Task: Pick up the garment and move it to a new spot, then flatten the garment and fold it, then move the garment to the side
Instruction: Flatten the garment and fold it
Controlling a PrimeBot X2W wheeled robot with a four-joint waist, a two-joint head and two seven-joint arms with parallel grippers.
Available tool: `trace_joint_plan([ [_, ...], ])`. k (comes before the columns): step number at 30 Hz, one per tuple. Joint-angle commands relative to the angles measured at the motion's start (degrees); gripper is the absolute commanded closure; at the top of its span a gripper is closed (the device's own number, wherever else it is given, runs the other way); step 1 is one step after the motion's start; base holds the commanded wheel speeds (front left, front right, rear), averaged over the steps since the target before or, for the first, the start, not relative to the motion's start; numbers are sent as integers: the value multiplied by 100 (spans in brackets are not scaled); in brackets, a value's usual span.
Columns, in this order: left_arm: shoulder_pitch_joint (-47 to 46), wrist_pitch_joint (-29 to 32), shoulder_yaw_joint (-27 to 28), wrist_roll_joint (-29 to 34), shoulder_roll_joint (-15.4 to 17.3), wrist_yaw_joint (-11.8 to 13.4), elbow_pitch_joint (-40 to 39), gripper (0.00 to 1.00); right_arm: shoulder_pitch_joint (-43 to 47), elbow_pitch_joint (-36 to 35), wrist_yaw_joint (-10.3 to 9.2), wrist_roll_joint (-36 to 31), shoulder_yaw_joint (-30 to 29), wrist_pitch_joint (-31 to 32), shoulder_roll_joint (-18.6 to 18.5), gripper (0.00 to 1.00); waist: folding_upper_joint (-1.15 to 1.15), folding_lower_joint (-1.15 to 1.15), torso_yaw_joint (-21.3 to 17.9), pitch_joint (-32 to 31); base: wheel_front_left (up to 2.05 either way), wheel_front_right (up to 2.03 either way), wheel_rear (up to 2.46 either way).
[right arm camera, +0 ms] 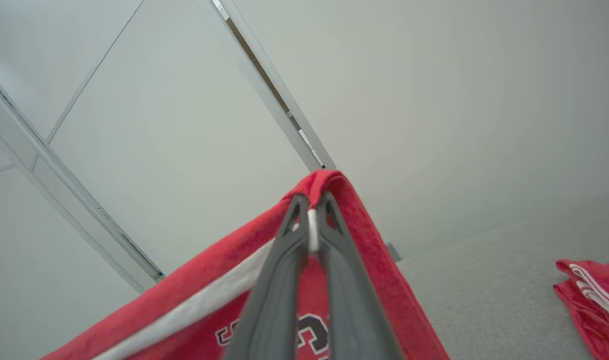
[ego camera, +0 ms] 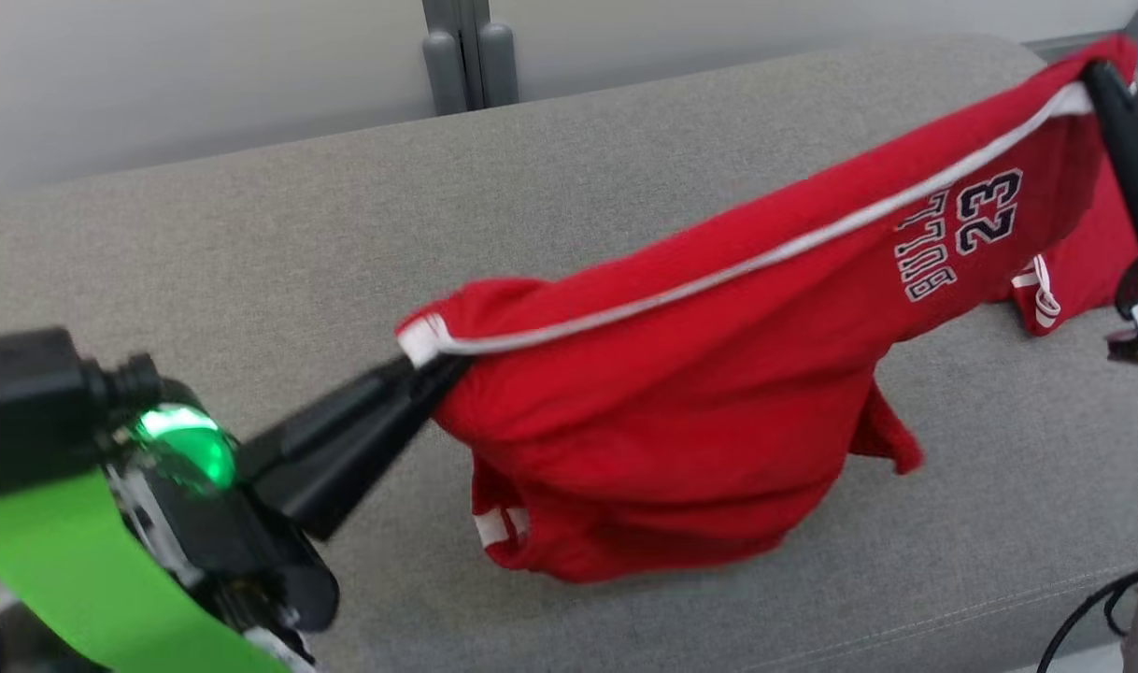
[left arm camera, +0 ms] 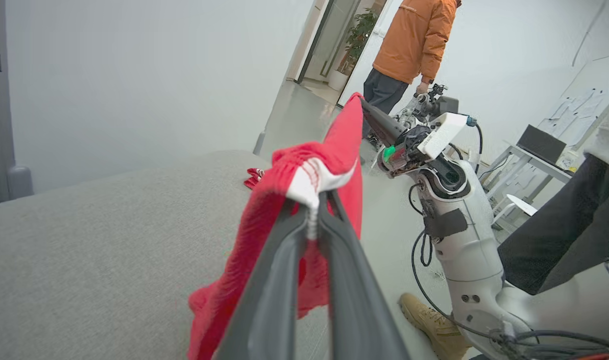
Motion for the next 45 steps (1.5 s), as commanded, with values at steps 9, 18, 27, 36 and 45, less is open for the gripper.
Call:
trace_joint_plan([
  [9, -3795, 1081, 39, 298, -5, 447, 2334, 100, -3148, 1377, -1, -1804, 232, 453, 87, 100, 0, 0, 40, 2040, 0, 0, 0],
  [18, -6755, -819, -427, 2201, -790, -439, 5781, 100, -6057, 4481, -6, -2455, 482, -1963, 84, 100, 0, 0, 222, 3124, 0, 0, 0],
  [27, -6375, -2760, -928, 2643, -1138, -913, 7486, 100, -5638, 6249, -5, -1937, 1316, -3365, 87, 100, 0, 0, 323, 3107, 0, 0, 0],
  [36, -3608, -3795, -1806, 2185, -750, -962, 6797, 100, -2950, 5822, -4, -1294, 2049, -3937, -38, 100, 0, 0, 142, 2147, 0, 0, 0],
  [45, 14, -3941, -2127, 1490, -394, -89, 4827, 100, 769, 3877, -11, -617, 1743, -3313, -553, 100, 0, 0, 115, 646, 0, 0, 0],
])
